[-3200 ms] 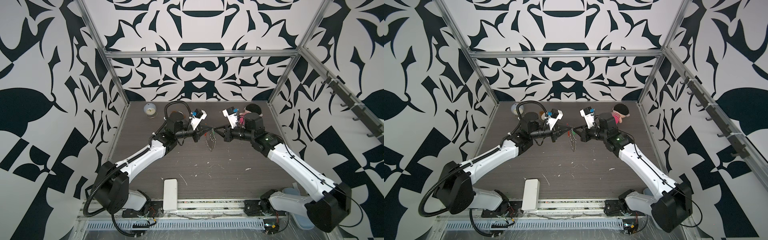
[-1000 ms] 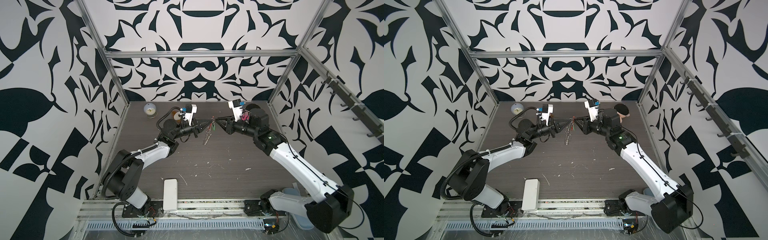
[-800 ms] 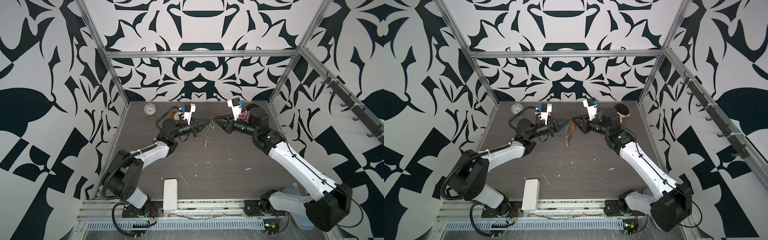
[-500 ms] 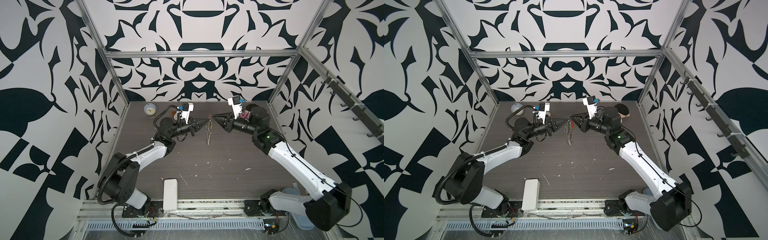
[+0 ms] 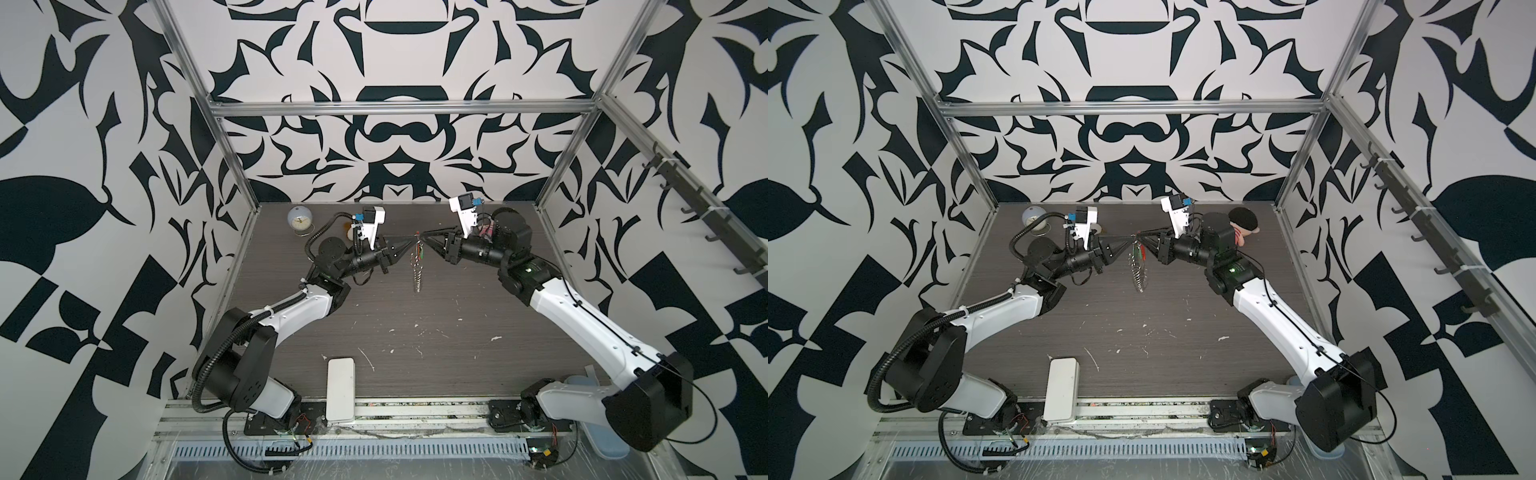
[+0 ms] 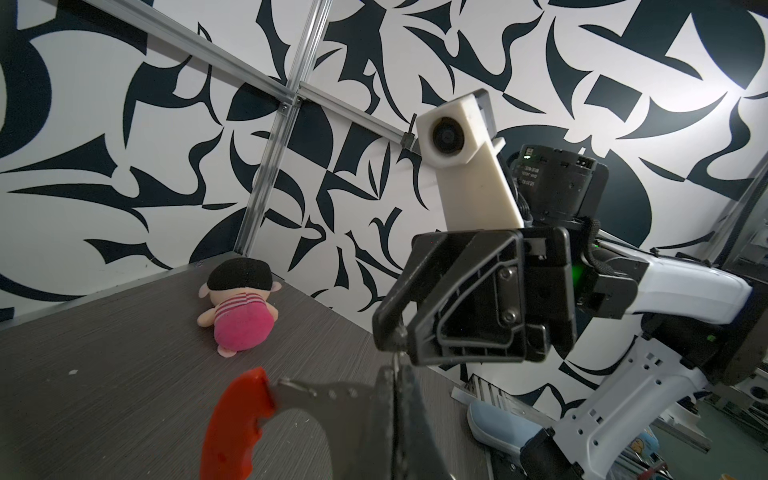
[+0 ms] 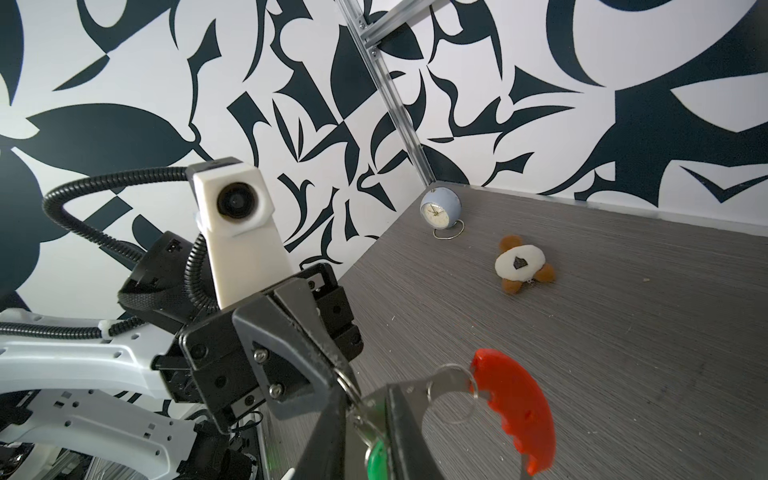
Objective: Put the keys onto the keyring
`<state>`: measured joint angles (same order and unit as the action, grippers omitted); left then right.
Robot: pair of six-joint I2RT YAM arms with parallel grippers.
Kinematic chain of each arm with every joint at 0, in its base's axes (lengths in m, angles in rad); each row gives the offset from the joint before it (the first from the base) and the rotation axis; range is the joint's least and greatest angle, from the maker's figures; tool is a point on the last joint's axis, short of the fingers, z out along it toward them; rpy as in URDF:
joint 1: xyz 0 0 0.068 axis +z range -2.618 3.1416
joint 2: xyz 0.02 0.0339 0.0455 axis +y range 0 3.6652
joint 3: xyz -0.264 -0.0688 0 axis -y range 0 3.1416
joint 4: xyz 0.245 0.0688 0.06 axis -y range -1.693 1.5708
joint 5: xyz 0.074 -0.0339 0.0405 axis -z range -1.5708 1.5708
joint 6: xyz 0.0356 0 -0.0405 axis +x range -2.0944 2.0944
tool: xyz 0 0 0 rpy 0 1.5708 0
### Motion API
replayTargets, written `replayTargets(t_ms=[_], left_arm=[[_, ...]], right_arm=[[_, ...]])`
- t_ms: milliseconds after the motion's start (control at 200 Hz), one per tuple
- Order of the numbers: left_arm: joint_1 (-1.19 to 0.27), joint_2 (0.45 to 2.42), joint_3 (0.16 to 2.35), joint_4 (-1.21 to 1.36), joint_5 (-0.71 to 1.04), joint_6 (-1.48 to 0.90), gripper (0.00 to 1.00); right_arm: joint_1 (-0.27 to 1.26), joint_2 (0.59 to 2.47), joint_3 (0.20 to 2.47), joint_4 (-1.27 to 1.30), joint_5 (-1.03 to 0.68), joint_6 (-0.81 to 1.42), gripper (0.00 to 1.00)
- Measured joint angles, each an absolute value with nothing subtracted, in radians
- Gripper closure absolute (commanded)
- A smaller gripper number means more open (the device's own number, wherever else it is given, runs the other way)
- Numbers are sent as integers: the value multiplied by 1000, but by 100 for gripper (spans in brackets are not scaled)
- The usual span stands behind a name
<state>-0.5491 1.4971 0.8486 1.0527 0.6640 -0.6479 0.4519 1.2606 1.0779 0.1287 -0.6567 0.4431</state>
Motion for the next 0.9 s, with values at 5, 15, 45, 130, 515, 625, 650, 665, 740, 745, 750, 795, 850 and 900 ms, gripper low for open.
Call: replayTargets(t_ms=[5, 15, 45, 130, 515, 625, 650, 665, 740, 745, 750, 795, 850, 900], left_arm=[[-549, 1497, 849, 1053, 664, -648, 100], [-549, 1497, 849, 1053, 663, -648, 100], [-549, 1496, 849, 1053, 662, -649, 100], [-549, 1493, 848, 1053, 659, -651, 100], [-544, 1482, 844, 1052, 655, -651, 100], [-544, 1480, 844, 1052, 655, -651, 100], [-544, 1480, 844, 1052, 655, -651, 100], [-544, 1480, 844, 1052, 655, -651, 100], [-543, 1480, 844, 1052, 655, -651, 100], [-543, 1480, 844, 1052, 655, -651, 100], [-543, 1480, 844, 1052, 655, -651, 100], [-543, 1480, 844, 1051, 655, -651, 100], [-541, 1480, 844, 1050, 655, -651, 100], [-538, 1480, 844, 1050, 655, -652, 100]], right_arm=[[452, 1261, 1078, 129, -657, 443, 79], [453, 1261, 1078, 130, -657, 444, 79], [454, 1261, 1078, 132, -659, 444, 79], [455, 1261, 1078, 136, -664, 447, 79], [466, 1294, 1078, 158, -686, 465, 82], [466, 1297, 1078, 164, -689, 465, 84], [466, 1297, 1078, 164, -690, 467, 85], [466, 1298, 1078, 165, -690, 465, 85], [466, 1302, 1079, 173, -696, 467, 86], [466, 1302, 1079, 173, -696, 467, 86], [466, 1303, 1079, 174, -696, 467, 86], [466, 1308, 1080, 179, -699, 468, 87], [466, 1314, 1082, 186, -704, 469, 90], [466, 1321, 1086, 187, -708, 469, 91]])
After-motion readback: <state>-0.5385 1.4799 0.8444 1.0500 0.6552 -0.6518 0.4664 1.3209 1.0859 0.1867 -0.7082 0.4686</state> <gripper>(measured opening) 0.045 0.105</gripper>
